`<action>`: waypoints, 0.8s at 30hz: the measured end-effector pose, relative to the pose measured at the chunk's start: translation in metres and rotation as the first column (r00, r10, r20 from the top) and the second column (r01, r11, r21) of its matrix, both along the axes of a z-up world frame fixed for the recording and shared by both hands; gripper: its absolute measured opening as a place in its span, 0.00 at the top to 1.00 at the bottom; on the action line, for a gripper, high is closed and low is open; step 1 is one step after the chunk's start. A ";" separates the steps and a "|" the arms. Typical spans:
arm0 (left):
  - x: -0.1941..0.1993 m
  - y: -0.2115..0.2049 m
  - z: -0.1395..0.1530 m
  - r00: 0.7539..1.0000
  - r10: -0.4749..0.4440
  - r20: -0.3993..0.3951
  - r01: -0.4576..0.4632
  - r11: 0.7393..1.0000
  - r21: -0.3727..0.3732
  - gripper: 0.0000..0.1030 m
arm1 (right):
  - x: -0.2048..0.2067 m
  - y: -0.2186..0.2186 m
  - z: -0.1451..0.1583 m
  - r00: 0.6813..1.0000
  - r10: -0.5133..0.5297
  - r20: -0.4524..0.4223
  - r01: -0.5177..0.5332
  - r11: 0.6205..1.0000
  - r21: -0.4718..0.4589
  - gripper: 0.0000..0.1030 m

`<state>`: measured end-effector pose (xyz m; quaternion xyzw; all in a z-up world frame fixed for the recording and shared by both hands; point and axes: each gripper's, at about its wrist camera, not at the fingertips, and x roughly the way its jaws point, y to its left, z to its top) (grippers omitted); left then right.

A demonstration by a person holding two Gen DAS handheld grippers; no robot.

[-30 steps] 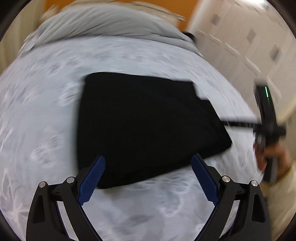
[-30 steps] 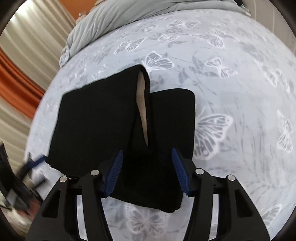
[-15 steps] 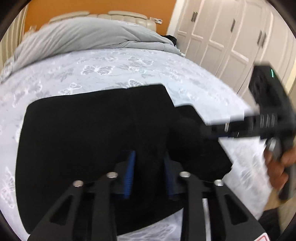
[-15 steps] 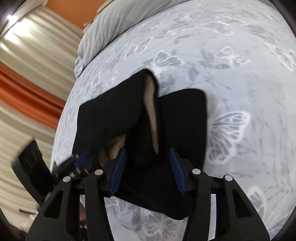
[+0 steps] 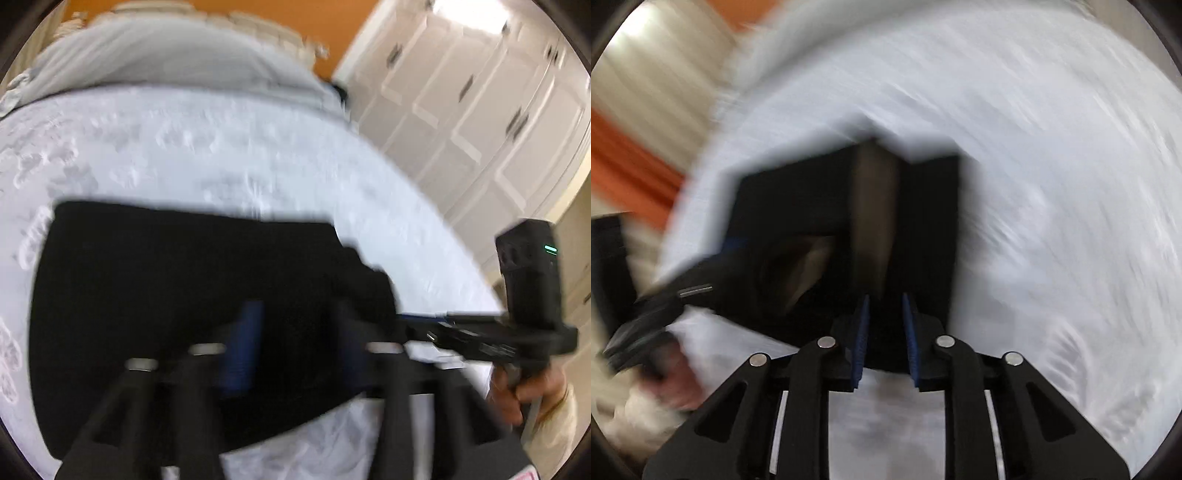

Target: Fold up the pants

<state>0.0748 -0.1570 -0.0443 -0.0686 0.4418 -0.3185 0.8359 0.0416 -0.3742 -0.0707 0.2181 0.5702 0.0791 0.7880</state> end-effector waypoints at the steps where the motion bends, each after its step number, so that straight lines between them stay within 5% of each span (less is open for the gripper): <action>1: -0.005 0.000 -0.006 1.000 0.028 -0.001 -0.028 0.999 0.025 0.40 | -0.001 -0.004 0.008 0.999 -0.014 0.031 0.014 1.000 0.024 0.84; 2: -0.007 0.002 -0.008 0.999 0.038 -0.002 -0.038 0.999 0.026 0.40 | -0.003 -0.004 0.019 0.997 -0.017 0.078 0.015 1.000 0.023 0.76; 4: -0.011 0.016 -0.004 0.999 0.044 -0.028 -0.044 0.999 -0.009 0.29 | -0.009 0.002 0.044 0.981 -0.019 0.195 0.018 1.000 0.007 0.40; 5: -0.010 0.024 -0.001 0.998 0.056 -0.031 -0.057 0.998 -0.016 0.24 | -0.009 0.007 0.051 0.974 -0.014 0.226 0.015 1.000 -0.002 0.13; 6: -0.012 0.041 0.007 0.995 0.102 -0.017 -0.102 0.995 -0.022 0.16 | -0.006 0.014 0.054 0.969 0.013 0.248 -0.008 1.000 -0.018 0.12; 10: -0.009 0.088 0.025 0.966 0.251 0.052 -0.252 0.968 0.011 0.16 | 0.020 0.049 0.036 0.977 0.099 0.187 -0.089 0.994 -0.063 0.14; 13: 0.002 0.123 0.028 0.926 0.370 0.070 -0.374 0.926 0.047 0.16 | 0.033 0.075 0.005 0.986 0.115 0.118 -0.095 0.982 -0.162 0.30; 14: 0.003 0.131 0.029 0.916 0.396 0.067 -0.399 0.915 0.055 0.16 | 0.033 0.077 0.005 0.984 0.119 0.134 -0.093 0.979 -0.181 0.43; 15: 0.006 0.143 0.028 0.902 0.429 0.051 -0.431 0.901 0.054 0.16 | 0.032 0.083 0.011 0.978 0.138 0.153 -0.113 0.981 -0.158 0.72; 20: 0.013 0.176 0.028 0.869 0.494 -0.011 -0.494 0.869 0.034 0.16 | 0.005 0.080 0.086 0.923 0.127 0.363 -0.101 0.991 -0.090 0.81; 22: 0.009 0.179 0.032 0.863 0.505 0.005 -0.504 0.862 0.042 0.16 | 0.002 0.067 0.090 0.922 0.127 0.364 -0.088 0.989 -0.122 0.81; 24: 0.012 0.175 0.031 0.873 0.488 0.009 -0.487 0.871 0.055 0.16 | 0.003 0.047 0.063 0.954 0.092 0.286 -0.039 0.982 -0.184 0.79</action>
